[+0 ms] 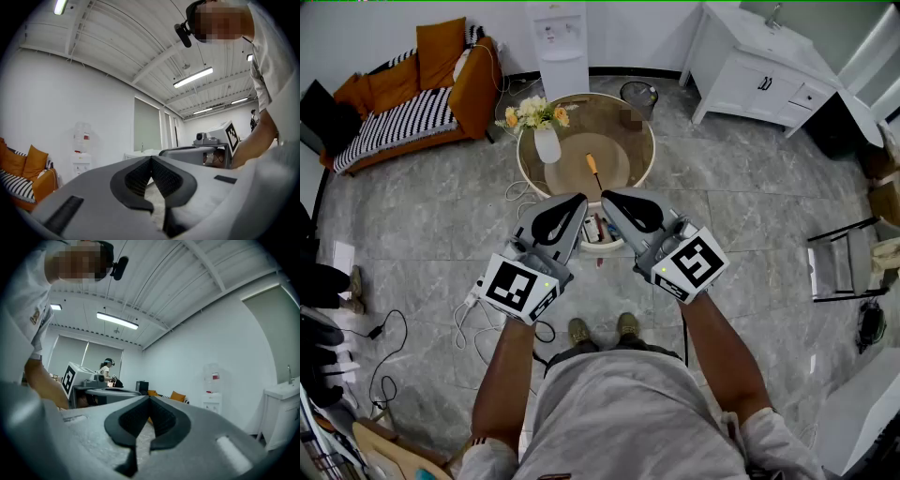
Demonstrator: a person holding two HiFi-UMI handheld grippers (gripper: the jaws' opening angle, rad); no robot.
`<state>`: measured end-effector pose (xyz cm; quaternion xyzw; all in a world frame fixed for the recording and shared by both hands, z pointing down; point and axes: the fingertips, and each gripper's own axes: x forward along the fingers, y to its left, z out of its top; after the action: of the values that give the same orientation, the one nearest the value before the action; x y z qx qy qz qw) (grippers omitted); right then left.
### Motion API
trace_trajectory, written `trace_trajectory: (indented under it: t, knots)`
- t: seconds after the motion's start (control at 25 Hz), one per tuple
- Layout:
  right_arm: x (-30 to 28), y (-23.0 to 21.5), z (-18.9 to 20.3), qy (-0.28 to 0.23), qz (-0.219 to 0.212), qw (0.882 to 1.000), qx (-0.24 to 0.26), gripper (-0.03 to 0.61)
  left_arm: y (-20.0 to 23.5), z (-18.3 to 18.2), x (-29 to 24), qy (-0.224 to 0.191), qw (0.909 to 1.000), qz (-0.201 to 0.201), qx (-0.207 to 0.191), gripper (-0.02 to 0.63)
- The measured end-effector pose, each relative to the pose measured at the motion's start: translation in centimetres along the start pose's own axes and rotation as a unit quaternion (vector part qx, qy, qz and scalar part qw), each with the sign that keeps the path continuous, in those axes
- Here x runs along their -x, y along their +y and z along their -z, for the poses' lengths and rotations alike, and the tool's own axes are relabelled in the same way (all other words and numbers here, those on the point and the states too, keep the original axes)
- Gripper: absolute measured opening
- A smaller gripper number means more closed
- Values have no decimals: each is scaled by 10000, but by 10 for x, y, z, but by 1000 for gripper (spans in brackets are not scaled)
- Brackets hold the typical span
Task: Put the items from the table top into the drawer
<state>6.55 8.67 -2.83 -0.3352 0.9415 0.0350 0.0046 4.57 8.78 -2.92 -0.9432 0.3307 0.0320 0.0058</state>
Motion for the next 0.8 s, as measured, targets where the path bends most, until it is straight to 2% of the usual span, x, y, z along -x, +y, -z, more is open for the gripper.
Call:
trace_trajectory:
  t: [0.48,0.8]
  knots:
    - [-21,15,0,40,42,9999,116,0,17,6,16,-87,9999,95,-33,0]
    - [-35,21,8,93,269,9996,86,1,33,10,31,-109,9999,126,-44,0]
